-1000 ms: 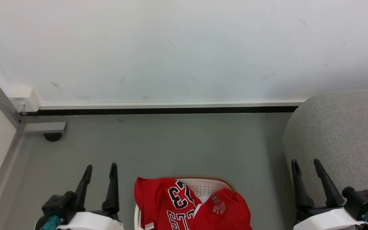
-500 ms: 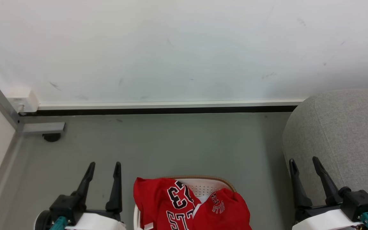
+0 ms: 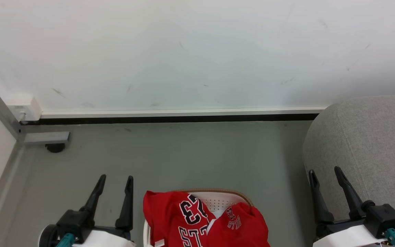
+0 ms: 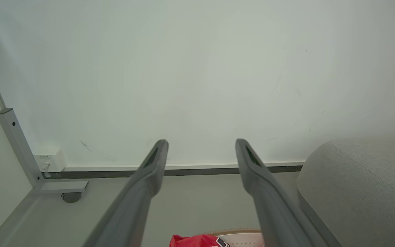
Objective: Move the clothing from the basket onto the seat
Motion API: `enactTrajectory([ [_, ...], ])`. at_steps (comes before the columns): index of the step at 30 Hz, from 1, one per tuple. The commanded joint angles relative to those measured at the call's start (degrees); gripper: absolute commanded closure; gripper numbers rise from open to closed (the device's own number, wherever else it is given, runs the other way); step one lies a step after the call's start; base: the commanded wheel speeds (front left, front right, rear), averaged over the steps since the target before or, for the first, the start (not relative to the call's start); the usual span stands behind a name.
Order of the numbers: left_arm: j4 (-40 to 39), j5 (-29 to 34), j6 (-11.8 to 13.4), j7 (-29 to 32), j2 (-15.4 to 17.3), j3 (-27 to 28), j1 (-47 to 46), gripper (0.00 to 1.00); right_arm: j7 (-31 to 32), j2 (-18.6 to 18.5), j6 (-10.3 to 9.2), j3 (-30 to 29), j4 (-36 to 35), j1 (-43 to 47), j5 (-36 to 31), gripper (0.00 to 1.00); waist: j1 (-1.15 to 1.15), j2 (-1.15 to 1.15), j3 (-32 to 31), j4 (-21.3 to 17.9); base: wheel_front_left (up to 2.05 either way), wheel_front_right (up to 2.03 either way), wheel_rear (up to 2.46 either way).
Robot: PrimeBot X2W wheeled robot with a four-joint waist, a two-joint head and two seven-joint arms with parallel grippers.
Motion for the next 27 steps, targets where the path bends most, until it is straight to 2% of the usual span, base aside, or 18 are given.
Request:
enactTrajectory([
  [1, 0.30, -0.93, -0.11, -0.04, 0.44, 0.06, -0.36, 0.00, -0.20, -0.36, -0.12, -0.09, -0.14, -0.33, 0.14, 0.00, 0.00, 0.00, -0.01, 0.05, 0.00, 0.00, 0.00],
  [27, 0.74, -1.27, -0.04, -0.04, 0.44, 0.10, -0.57, 0.00, -0.20, -0.35, -0.12, 0.13, 0.28, -0.67, 0.52, 0.00, 0.00, 0.00, -0.05, -0.10, 0.00, 0.00, 0.00],
])
